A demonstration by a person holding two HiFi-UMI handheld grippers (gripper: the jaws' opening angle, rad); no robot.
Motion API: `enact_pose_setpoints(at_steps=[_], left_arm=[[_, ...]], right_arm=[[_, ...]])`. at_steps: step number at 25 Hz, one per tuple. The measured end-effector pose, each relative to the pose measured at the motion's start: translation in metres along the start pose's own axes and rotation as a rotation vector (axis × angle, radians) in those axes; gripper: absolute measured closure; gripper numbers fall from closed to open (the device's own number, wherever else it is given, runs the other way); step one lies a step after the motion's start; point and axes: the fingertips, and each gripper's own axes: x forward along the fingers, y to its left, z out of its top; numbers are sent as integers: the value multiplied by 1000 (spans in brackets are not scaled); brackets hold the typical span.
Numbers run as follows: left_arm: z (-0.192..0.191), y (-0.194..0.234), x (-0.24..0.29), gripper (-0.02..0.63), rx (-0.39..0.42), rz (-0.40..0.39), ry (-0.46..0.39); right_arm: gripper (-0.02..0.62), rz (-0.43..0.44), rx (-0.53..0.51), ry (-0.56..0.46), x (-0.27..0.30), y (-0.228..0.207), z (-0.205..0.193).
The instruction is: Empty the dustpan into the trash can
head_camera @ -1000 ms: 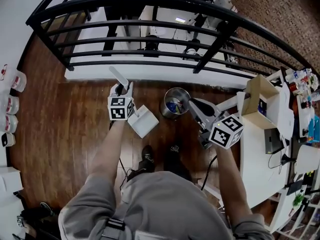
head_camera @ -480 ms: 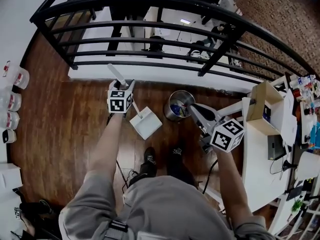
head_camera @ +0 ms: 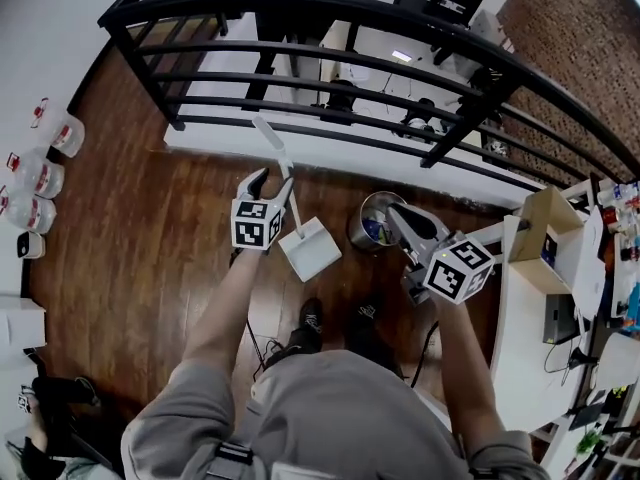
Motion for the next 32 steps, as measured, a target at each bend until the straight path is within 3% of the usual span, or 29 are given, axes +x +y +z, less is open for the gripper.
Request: enact_pose_setpoints(at_steps=[3, 5, 12, 18, 24, 32], left_arm=[[14, -33, -26, 484, 20, -72, -23], [30, -59, -42, 600, 12, -144, -45], [92, -156, -83, 600, 18, -413, -85], [123, -206, -117, 600, 52, -536, -104], [148, -230, -126, 600, 70, -571, -157], [154, -238, -118, 600, 71, -570, -163]], right_arm=[[579, 2, -35, -28, 6, 9, 8], [595, 0, -65, -37, 9, 15, 13], [595, -17, -185, -1, 5, 34, 18], [595, -26, -263, -50, -15, 50, 48], [595, -60, -266, -110, -41, 47, 68], [595, -97, -242, -101, -50, 33, 65]])
